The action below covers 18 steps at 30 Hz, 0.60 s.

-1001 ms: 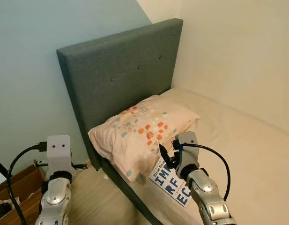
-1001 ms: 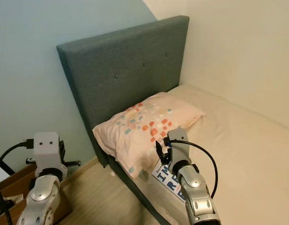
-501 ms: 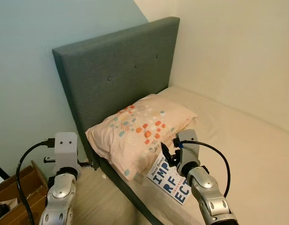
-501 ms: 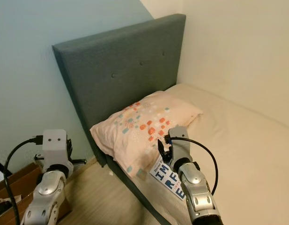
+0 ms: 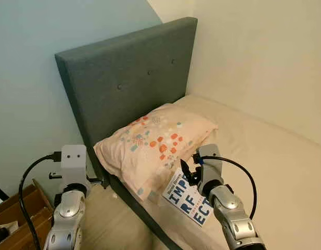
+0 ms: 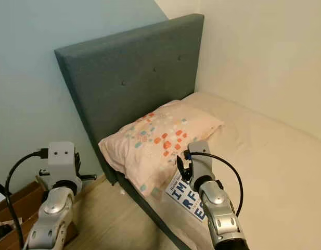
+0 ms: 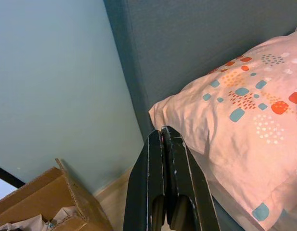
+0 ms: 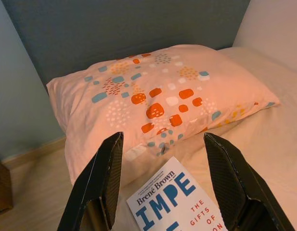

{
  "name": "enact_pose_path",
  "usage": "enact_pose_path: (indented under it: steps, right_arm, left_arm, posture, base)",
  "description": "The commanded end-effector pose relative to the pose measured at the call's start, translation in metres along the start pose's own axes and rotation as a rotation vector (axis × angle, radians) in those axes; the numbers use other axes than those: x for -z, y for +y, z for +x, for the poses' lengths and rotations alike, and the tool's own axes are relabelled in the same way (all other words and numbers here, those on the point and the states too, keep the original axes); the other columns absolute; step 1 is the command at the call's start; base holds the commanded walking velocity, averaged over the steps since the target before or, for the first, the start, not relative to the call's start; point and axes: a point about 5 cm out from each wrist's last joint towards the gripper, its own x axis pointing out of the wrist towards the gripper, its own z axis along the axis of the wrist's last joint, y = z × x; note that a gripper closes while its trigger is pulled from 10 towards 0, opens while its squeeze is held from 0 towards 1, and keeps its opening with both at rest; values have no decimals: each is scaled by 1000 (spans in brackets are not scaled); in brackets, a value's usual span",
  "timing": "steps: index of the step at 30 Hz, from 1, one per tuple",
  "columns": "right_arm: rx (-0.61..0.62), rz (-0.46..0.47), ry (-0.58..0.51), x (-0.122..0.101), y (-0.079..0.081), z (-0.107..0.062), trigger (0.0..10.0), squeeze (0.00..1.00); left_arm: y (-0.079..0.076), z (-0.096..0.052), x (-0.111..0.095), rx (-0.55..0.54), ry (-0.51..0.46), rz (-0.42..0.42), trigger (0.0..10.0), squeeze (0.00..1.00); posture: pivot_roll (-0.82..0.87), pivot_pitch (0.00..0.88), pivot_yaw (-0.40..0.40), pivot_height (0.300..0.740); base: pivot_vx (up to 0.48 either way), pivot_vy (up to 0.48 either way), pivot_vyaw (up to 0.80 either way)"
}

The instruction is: Clean up the room

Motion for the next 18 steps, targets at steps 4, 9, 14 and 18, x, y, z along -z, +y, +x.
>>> enact_pose_path:
  steps: [4,9,14,18]
  right_arm:
    - [-12,-4,13,0,1,2,10000,0]
    - [-17,2,16,0,3,3,10000,0]
    - [-27,6,14,0,4,4,10000,0]
    - [-25,20,18,-1,6,4,10000,0]
  left_arm:
    - [2,-3,4,5,9,14,10000,0]
    - [3,-3,4,3,7,17,10000,0]
    - [4,-4,4,-1,5,20,10000,0]
    - [4,-4,5,0,9,26,10000,0]
  posture:
    - [-35,83,-56,733]
    - [-33,84,-56,733]
    - [-33,84,-56,733]
    - [-19,74,-35,733]
  base:
    - [0,0,0]
    - [0,0,0]
    - [0,0,-640]
    - [0,0,-800]
